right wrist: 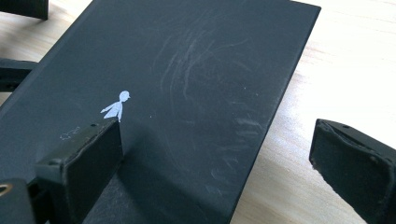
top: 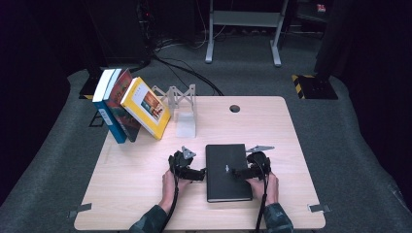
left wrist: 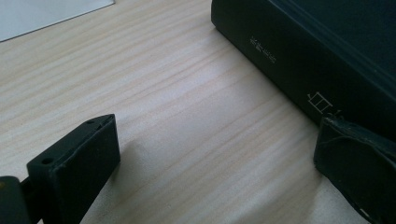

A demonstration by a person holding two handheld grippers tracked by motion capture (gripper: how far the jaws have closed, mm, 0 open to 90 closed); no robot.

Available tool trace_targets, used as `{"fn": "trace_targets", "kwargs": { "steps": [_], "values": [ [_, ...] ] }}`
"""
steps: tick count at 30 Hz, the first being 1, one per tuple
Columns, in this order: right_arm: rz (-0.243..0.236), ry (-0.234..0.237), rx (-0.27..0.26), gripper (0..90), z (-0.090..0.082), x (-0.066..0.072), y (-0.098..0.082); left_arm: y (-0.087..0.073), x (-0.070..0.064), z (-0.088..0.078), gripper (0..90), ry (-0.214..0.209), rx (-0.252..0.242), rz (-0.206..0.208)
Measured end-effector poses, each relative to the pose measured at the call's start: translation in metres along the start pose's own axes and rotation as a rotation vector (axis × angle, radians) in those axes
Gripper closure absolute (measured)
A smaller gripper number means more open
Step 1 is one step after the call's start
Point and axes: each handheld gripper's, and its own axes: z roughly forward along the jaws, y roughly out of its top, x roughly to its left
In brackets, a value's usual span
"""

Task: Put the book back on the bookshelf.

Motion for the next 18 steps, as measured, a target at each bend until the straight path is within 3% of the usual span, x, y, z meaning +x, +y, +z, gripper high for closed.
{"fn": "trace_targets", "kwargs": {
  "steps": [8, 11, 18],
  "values": [
    [0.015, -0.009, -0.004, 2.1, -0.002, -0.007, -0.002, 0.004, -0.002, 0.004, 0.1, -0.013, 0.005, 0.017],
    [0.002, -0.022, -0.008, 2.2, -0.004, -0.009, -0.002, 0.002, 0.005, 0.002, 0.1, -0.004, 0.001, 0.008],
    [0.029, -0.027, -0.026, 2.2, -0.007, -0.02, -0.007, -0.008, 0.029, -0.008, 0.1, 0.025, -0.007, -0.039]
  ]
}}
